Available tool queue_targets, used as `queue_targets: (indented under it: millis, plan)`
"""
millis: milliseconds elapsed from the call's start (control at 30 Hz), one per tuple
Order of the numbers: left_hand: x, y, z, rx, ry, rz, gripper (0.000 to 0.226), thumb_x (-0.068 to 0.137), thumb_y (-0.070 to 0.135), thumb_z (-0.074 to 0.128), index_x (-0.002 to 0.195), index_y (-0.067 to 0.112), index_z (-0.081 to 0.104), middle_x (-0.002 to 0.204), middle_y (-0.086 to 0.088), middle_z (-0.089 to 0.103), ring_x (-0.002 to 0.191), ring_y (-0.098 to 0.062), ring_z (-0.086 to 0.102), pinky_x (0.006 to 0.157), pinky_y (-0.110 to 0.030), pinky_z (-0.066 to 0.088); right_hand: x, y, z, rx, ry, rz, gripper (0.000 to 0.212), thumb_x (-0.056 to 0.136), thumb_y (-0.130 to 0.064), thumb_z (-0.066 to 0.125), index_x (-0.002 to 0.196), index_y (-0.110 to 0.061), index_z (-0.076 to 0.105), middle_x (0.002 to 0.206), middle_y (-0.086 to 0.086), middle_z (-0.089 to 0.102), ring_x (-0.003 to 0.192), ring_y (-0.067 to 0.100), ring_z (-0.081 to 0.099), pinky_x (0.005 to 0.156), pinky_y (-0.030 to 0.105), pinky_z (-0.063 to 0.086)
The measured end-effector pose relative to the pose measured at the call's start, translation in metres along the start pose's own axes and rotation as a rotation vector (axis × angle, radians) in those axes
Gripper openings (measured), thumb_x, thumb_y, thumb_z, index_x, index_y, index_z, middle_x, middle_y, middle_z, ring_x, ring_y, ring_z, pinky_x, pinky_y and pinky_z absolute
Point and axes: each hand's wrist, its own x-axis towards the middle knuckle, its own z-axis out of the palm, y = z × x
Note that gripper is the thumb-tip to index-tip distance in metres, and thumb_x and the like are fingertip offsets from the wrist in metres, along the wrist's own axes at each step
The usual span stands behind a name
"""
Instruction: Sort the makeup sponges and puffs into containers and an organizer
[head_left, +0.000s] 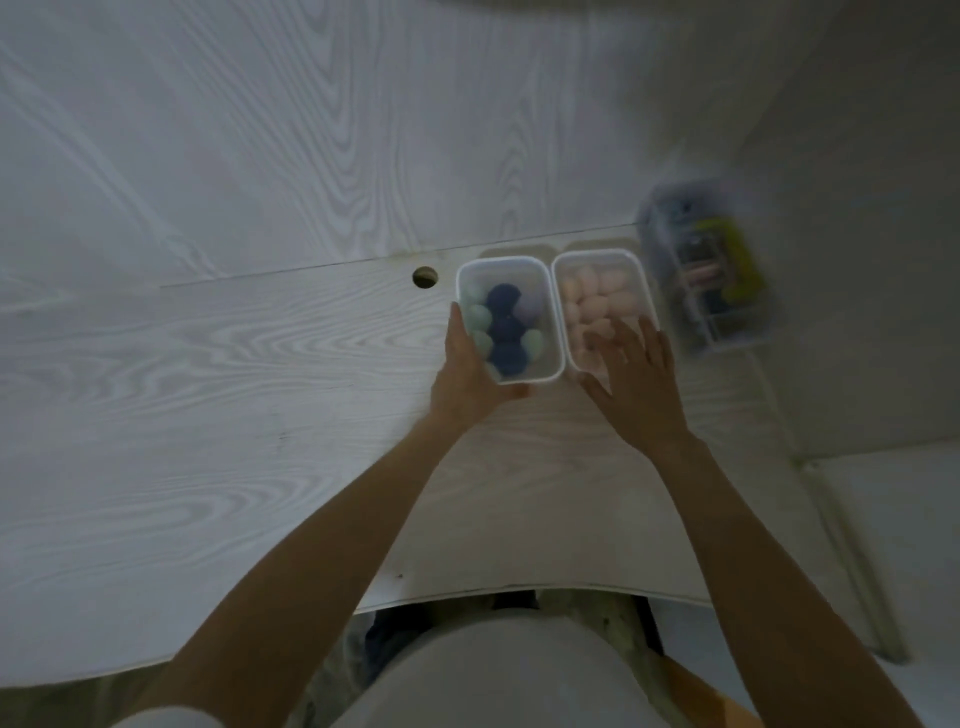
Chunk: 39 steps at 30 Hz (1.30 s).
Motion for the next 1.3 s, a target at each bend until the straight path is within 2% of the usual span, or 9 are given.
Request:
queue_targets:
  millis: [100,167,300,400,633,867,967,1200,1300]
  plan:
    - [0.025,0.009,0.016,0.0,0.106,0.045,0.111,0.047,0.036,0.091,0.136,0.015,0.029,0.13,0.002,0.045,0.112,-0.011,0.051,0.097,-0.037,0.046,0.02,0.027,-0.002,-0.007,-0.119,0.01,0.056,0.087,-0.051,0.031,0.133,-0.019,0.04,0.137,0.018,0.045,0.127,0.043,0.039,0.107,0.055,0.029]
    - [0.037,0.015,0.025,0.168,0.112,0.086,0.125,0.043,0.043,0.09,0.142,0.011,0.02,0.142,-0.009,0.032,0.126,-0.023,0.036,0.104,-0.03,0.035,0.032,0.044,-0.003,-0.028,-0.158,-0.001,0.059,0.087,-0.052,0.029,0.134,-0.019,0.042,0.138,0.017,0.043,0.128,0.04,0.039,0.109,0.053,0.027]
    - [0.05,0.03,0.039,0.284,0.174,0.069,0.128,0.051,0.045,0.087,0.145,0.003,0.011,0.146,-0.018,0.021,0.129,-0.033,0.027,0.104,-0.043,0.034,0.047,0.061,-0.009,-0.066,-0.12,-0.016,0.056,0.088,-0.051,0.034,0.134,-0.023,0.045,0.141,0.012,0.044,0.132,0.04,0.035,0.11,0.055,0.025]
    - [0.061,0.037,0.038,0.274,0.237,0.045,0.126,0.048,0.054,0.085,0.145,0.008,0.017,0.145,-0.014,0.031,0.129,-0.031,0.032,0.105,-0.045,0.035,0.053,0.063,-0.008,-0.043,-0.091,-0.046,0.05,0.091,-0.04,0.049,0.137,-0.021,0.044,0.146,0.012,0.04,0.135,0.04,0.03,0.11,0.054,0.023]
    - [0.067,0.042,0.034,0.332,0.274,0.05,0.121,0.04,0.07,0.078,0.137,0.013,0.032,0.134,-0.007,0.048,0.121,-0.024,0.046,0.097,-0.042,0.045,0.075,0.063,-0.006,0.052,-0.142,-0.039,0.053,0.095,-0.04,0.039,0.144,-0.021,0.032,0.154,0.012,0.023,0.14,0.042,0.015,0.113,0.056,0.016]
    - [0.068,0.043,0.032,0.379,0.273,0.035,0.113,0.032,0.087,0.065,0.125,0.029,0.036,0.119,0.007,0.058,0.108,-0.019,0.057,0.081,-0.045,0.054,0.082,0.063,-0.011,0.069,-0.118,-0.033,0.061,0.085,-0.054,0.028,0.137,-0.024,0.042,0.148,0.011,0.035,0.136,0.04,0.027,0.11,0.054,0.025]
    - [0.072,0.038,0.032,0.414,0.28,0.015,0.115,0.03,0.089,0.062,0.125,0.032,0.033,0.119,0.008,0.057,0.109,-0.02,0.057,0.081,-0.047,0.054,0.084,0.064,-0.009,0.064,-0.136,-0.024,0.053,0.088,-0.048,0.043,0.136,-0.025,0.042,0.149,0.009,0.034,0.137,0.038,0.025,0.111,0.052,0.024]
    - [0.075,0.043,0.023,0.091,0.097,-0.069,0.13,0.028,0.059,0.072,0.141,0.015,0.024,0.142,-0.01,0.038,0.131,-0.029,0.037,0.105,-0.05,0.036,0.083,0.053,-0.025,0.141,-0.116,-0.027,0.051,0.087,-0.038,0.055,0.134,-0.02,0.047,0.153,0.006,0.027,0.141,0.03,0.021,0.112,0.052,0.021]
    - [0.061,0.06,0.011,-0.105,0.1,-0.098,0.114,0.057,0.043,0.073,0.148,0.017,0.009,0.156,-0.007,0.011,0.142,-0.026,0.015,0.113,-0.047,0.023,0.071,0.039,-0.041,0.215,0.009,-0.008,0.047,0.083,-0.034,0.047,0.126,-0.016,0.055,0.143,0.007,0.043,0.136,0.029,0.032,0.109,0.053,0.024]
